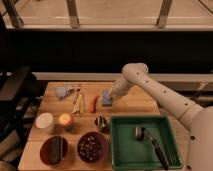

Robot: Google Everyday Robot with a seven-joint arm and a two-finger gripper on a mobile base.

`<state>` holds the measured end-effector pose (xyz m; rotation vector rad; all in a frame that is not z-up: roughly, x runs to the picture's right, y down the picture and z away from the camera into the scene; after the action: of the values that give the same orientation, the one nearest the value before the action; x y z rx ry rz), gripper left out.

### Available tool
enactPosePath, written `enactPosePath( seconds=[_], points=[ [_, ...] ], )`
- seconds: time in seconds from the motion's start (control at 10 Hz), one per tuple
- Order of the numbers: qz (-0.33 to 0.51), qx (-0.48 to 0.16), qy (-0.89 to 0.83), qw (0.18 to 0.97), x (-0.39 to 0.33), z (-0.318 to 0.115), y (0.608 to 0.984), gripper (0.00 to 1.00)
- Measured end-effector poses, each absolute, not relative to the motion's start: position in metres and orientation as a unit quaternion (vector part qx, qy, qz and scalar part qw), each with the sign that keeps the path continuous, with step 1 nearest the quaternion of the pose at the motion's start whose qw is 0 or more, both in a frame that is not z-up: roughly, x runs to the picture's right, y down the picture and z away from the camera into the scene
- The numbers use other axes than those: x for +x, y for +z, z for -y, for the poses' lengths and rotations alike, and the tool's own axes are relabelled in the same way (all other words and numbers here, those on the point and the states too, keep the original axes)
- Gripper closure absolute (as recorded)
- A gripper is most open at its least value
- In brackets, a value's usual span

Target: Place sponge in tray

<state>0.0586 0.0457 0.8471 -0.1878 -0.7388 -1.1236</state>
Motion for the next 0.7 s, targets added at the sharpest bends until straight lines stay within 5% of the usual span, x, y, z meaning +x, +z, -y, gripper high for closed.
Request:
enactPosePath(
  seconds=[0.7],
  points=[
    [0.362,-0.076,-0.539,0.757,0.080,-0.088,0.762,1.00]
  ],
)
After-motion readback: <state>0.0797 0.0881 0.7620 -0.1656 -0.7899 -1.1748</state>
